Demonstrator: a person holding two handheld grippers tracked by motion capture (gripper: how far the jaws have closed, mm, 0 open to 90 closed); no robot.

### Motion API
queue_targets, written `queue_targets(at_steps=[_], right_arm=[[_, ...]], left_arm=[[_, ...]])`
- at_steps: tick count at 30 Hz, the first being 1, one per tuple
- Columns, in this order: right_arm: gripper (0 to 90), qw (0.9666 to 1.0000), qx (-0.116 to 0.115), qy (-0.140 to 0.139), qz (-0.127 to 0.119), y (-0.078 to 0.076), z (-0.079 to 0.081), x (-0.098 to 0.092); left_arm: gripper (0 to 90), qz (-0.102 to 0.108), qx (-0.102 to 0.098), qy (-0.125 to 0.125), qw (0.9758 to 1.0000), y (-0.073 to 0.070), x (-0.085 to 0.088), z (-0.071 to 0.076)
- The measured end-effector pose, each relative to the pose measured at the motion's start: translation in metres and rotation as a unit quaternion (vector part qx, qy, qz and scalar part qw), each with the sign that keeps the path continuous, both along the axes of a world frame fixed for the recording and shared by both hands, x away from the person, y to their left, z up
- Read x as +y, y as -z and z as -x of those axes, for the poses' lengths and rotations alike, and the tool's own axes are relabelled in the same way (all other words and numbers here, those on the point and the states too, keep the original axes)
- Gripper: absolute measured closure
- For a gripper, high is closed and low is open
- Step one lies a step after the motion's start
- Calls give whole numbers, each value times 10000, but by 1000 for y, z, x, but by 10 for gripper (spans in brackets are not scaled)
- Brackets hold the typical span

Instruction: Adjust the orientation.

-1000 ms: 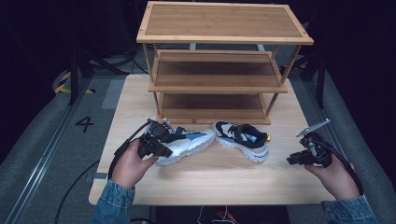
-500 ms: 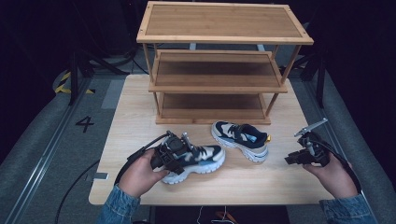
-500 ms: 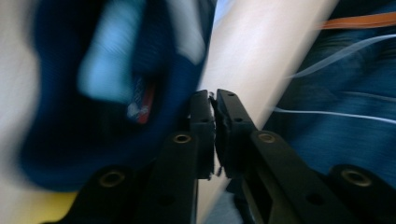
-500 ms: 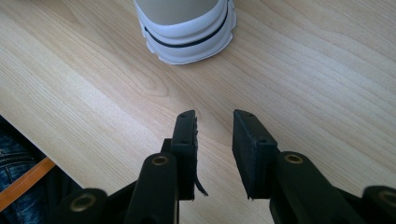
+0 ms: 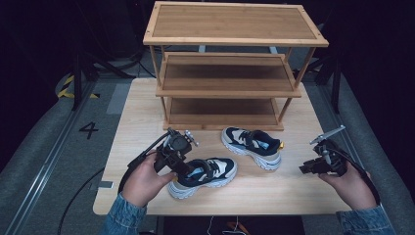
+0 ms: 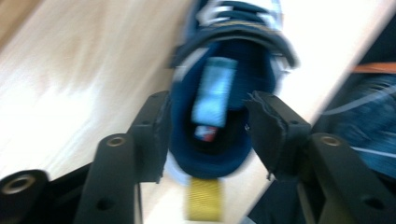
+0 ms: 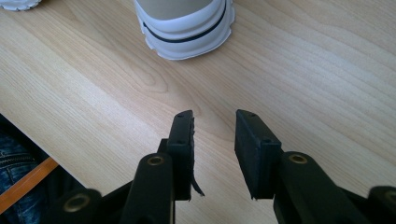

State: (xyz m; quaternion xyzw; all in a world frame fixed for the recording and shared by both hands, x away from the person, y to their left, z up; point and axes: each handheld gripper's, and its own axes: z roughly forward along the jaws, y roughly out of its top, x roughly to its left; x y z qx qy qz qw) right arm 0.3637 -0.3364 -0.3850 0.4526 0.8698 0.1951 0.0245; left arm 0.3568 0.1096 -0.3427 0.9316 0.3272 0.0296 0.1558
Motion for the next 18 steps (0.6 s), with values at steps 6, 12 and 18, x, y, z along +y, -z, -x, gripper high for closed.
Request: queue_targets(at_steps=[6, 12, 18], right_arm=[[678, 10000, 40, 26, 19, 3, 3, -3], [678, 9999, 100, 17, -4, 6, 6, -3], [677, 9999, 126, 14, 9, 9, 8, -4]], left_arm=[[447, -266, -29, 29, 9996, 16, -10, -13], [505, -313, 54, 148, 9994, 31, -22, -24], [581, -371, 263, 207, 9988, 42, -26, -33]])
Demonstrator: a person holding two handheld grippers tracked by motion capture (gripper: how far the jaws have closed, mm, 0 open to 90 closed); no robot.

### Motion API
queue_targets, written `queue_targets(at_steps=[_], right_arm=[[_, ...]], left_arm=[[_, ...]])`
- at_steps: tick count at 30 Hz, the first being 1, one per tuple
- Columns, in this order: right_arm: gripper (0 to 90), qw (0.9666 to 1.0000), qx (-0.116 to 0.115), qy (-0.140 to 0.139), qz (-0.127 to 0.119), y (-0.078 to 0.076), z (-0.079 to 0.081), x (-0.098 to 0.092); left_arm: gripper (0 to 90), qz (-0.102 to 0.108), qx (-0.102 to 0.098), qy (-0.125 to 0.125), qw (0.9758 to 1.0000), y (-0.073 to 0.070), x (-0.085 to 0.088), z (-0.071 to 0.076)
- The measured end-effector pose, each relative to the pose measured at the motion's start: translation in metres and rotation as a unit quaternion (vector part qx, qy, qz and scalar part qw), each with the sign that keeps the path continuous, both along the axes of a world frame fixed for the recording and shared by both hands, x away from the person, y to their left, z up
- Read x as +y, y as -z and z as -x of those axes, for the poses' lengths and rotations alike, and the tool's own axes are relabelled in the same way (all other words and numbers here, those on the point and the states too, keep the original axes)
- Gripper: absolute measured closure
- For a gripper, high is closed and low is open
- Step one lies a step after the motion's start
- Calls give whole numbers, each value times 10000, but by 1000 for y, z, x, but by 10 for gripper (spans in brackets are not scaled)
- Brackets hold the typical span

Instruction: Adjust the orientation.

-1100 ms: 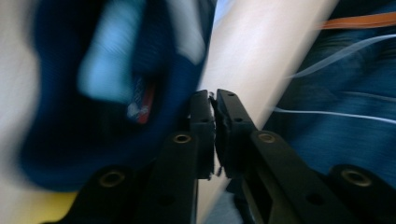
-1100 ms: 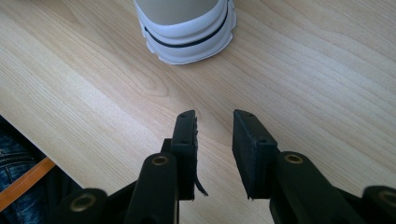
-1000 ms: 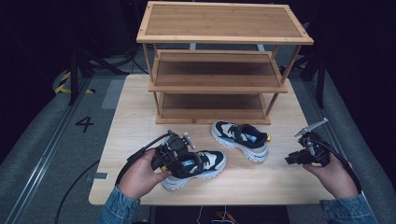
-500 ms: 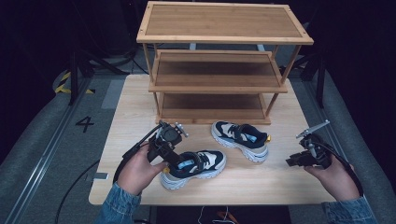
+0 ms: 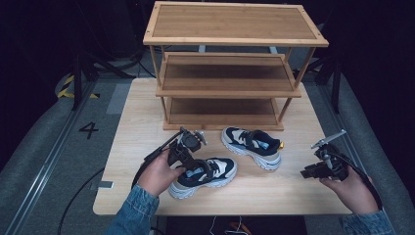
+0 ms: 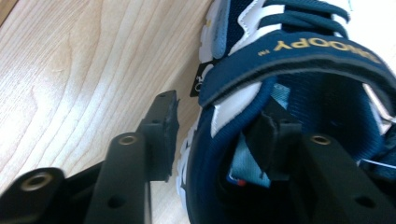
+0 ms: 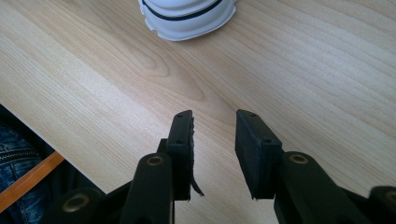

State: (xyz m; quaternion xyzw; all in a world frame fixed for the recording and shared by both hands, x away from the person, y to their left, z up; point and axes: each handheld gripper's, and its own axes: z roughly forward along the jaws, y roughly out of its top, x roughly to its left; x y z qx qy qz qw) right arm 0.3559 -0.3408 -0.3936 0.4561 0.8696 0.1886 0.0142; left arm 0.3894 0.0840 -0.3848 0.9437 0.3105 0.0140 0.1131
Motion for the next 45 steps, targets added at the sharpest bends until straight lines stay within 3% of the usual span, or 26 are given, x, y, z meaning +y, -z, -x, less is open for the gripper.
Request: queue_targets(at_steps=[3, 5, 9, 16, 20, 21, 25, 32, 36, 40, 45], right_arm=[[676, 10000, 24, -40, -20, 1, 1, 1], [676, 10000, 32, -68, -16, 2, 0, 2], [678, 9999, 45, -86, -55, 2, -1, 4], [678, 9998, 56, -167, -117, 2, -4, 7], [679, 9998, 57, -169, -125, 2, -4, 7], [679, 9997, 49, -198, -123, 3, -5, 8], [680, 9997, 60, -194, -111, 3, -5, 8], [680, 9998, 75, -157, -114, 3, -4, 8], [679, 9998, 64, -162, -90, 5, -4, 7], [678, 9998, 52, -182, -91, 4, -3, 9], [673, 9998, 48, -172, -116, 4, -3, 9]], left_arm=[[648, 92, 59, 79, 9999, 0, 1, 0], [692, 41, -109, 153, 9998, 0, 0, 3], [725, -80, -200, 163, 9996, -1, 0, 5], [767, -69, -234, -29, 9997, -1, 7, 5], [767, -105, -275, -147, 9995, -6, 16, 4], [768, -59, -321, -355, 9988, -10, 23, 2], [767, -16, -351, -571, 9977, -13, 33, -5], [766, -4, -348, -1101, 9933, -8, 52, -23], [766, 67, -359, -1257, 9914, -1, 51, -30], [759, 110, -322, -1280, 9912, 1, 50, -34], [667, 482, -239, -1317, 9898, -5, 58, -30]])
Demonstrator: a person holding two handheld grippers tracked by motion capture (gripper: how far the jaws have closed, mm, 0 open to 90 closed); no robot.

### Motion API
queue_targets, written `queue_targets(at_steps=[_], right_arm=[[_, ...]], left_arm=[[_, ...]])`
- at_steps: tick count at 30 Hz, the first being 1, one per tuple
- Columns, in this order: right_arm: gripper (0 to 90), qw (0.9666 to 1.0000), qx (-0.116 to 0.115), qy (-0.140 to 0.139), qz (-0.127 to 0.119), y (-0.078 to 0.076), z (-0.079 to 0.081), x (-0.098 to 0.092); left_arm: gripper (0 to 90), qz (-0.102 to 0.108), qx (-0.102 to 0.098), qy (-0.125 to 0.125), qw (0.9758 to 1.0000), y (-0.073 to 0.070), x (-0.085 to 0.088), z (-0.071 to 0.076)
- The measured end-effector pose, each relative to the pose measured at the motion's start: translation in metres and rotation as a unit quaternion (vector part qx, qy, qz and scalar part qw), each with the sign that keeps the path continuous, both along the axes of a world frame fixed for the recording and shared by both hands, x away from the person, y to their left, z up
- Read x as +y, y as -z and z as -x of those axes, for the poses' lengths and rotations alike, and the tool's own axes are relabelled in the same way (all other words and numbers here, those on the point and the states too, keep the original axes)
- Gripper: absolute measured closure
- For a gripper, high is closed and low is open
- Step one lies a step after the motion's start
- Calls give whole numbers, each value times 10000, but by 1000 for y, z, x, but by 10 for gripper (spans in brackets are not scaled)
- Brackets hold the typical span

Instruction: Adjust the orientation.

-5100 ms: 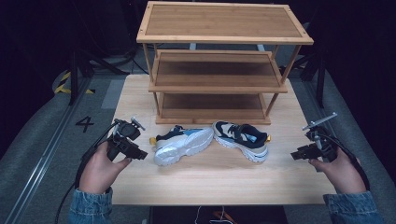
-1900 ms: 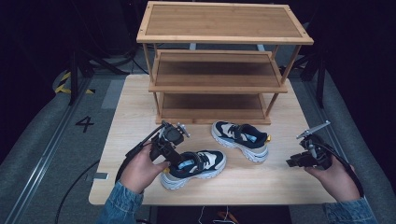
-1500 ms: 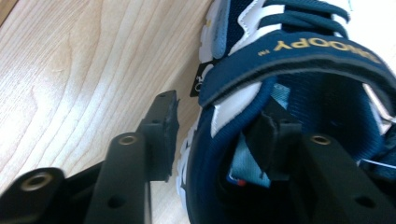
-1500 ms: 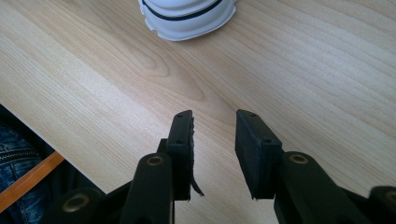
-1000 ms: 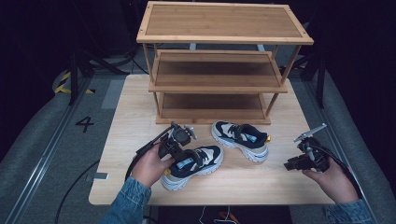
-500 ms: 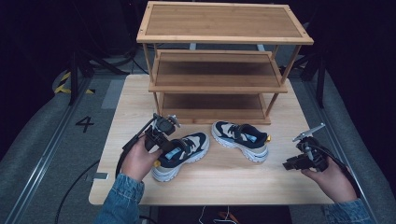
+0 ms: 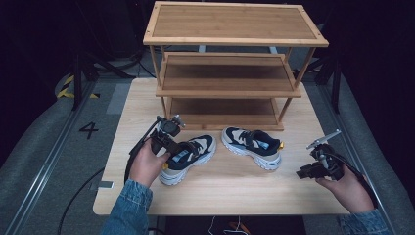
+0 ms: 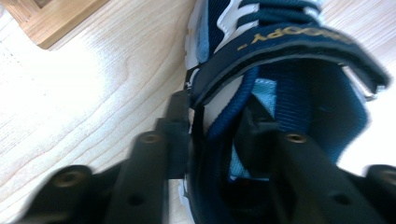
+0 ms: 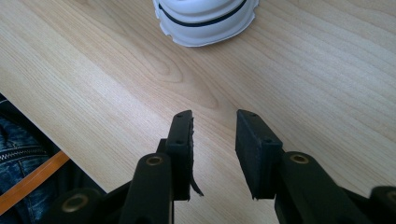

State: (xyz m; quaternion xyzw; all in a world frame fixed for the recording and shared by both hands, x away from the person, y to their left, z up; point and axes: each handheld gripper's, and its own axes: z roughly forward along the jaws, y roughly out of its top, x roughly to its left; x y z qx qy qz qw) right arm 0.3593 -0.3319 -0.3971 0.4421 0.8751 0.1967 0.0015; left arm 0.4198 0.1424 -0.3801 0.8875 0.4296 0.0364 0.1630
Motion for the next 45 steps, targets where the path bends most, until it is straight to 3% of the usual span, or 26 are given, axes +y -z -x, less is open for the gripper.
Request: queue_targets(at_steps=[7, 9, 12, 15, 17, 20, 22, 25, 28, 31, 34, 37, 39, 40, 45], right_arm=[[665, 10000, -32, -53, 13, -2, -2, 1], [659, 10000, -73, -60, 30, -3, -3, 3], [659, 9998, -103, -146, 20, -4, -5, 9], [650, 9997, -117, -214, 14, -4, -7, 12], [651, 9997, -116, -231, 14, -4, -9, 14], [654, 9995, -106, -292, 21, -4, -10, 18], [655, 9994, -115, -333, 39, -3, -11, 19], [652, 9994, -98, -329, 26, -3, -12, 20], [654, 9994, -109, -317, 26, -4, -12, 20], [655, 9994, -126, -311, 18, -5, -12, 19], [655, 9994, -133, -305, 10, -5, -11, 18], [655, 9995, -129, -294, 7, -5, -11, 17], [655, 9995, -126, -292, 9, -5, -11, 17], [655, 9994, -127, -311, -6, -6, -11, 17], [656, 9995, -139, -276, 7, -6, -10, 16]], left_arm=[[659, 301, -338, -17, 9990, -30, 26, 22], [677, 310, -267, -21, 9992, -33, 33, 26], [698, 264, -58, -97, 9996, -28, 45, 27], [718, -145, -39, -398, 9991, -22, 53, 27], [724, -45, 14, -426, 9991, -19, 58, 27], [756, -115, 50, -461, 9989, -15, 61, 26], [772, -110, 272, -510, 9983, -6, 63, 24], [797, 24, 545, -347, 9979, 3, 60, 24], [816, 162, 680, -121, 9975, 5, 54, 25], [852, -26, 662, -57, 9978, 2, 46, 29], [851, 7, 777, 155, 9969, 2, 38, 33], [851, -69, 783, 322, 9964, 2, 25, 37], [851, -9, 794, 433, 9959, 2, 20, 37], [851, -72, 856, 570, 9947, 2, 12, 39], [848, -91, 890, 784, 9929, 2, -3, 44]])
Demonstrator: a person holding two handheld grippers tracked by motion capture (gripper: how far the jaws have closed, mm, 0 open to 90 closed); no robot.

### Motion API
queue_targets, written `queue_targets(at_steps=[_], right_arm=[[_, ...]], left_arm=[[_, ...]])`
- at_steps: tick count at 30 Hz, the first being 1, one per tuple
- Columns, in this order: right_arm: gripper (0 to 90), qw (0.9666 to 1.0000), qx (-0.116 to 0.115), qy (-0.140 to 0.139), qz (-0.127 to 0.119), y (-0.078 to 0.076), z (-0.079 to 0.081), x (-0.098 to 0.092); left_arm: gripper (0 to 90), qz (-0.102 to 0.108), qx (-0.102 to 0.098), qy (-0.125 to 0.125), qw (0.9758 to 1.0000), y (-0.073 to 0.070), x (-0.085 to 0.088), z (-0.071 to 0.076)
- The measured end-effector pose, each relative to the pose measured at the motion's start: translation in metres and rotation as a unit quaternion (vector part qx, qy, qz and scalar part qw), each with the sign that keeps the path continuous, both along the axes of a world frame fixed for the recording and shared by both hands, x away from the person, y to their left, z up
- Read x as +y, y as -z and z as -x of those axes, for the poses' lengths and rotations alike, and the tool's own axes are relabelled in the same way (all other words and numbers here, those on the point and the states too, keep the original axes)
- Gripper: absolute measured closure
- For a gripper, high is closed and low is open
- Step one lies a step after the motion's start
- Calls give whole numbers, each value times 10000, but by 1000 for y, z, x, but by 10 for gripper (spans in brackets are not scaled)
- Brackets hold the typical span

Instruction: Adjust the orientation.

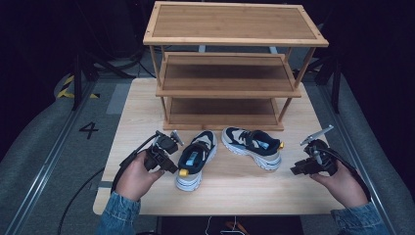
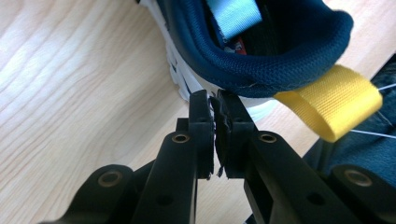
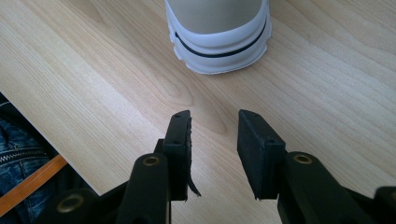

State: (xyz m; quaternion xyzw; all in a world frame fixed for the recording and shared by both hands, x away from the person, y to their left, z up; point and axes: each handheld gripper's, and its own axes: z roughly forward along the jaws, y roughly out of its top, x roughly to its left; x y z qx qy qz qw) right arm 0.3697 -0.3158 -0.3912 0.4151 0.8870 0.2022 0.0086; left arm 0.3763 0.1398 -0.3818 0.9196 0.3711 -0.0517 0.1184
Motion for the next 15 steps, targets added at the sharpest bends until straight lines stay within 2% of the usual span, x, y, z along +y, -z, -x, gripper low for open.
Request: queue_targets(at_steps=[3, 4, 6, 9, 11, 12, 15], right_arm=[[656, 10000, -6, 2, 1, 0, 0, -1], [656, 10000, 1, 9, -4, 0, 1, -1], [656, 10000, 3, 8, -3, 0, 1, -1], [656, 10000, 13, 31, -4, 0, 2, -2], [656, 10000, 9, 50, -7, 0, 2, -3], [654, 10000, 7, 55, -16, 0, 2, -4], [653, 10000, 21, 64, -12, 0, 3, -5]], left_arm=[[840, 9, -10, 135, 9999, 0, -6, 1], [829, 61, 27, 235, 9997, 1, -13, 2], [818, 116, 76, 261, 9996, 1, -17, 3], [811, 221, 74, 456, 9987, 3, -28, 4], [798, 208, 62, 527, 9984, 3, -34, 5], [780, 168, 69, 542, 9984, 3, -36, 5], [651, 55, 8, 481, 9988, 3, -38, 4]])
